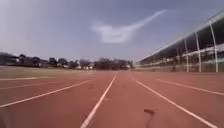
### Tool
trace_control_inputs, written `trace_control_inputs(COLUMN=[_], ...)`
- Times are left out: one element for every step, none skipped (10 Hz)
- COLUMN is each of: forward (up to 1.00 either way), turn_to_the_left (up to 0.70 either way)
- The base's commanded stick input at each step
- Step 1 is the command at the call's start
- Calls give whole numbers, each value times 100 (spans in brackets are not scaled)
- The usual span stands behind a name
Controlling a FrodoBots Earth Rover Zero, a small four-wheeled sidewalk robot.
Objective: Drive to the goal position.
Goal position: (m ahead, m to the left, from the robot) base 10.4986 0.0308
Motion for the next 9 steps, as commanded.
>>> trace_control_inputs(forward=[70, 70, 70, 70, 70, 70, 70, 70, 70], turn_to_the_left=[0, 0, 0, 0, 0, 0, 0, 0, 0])
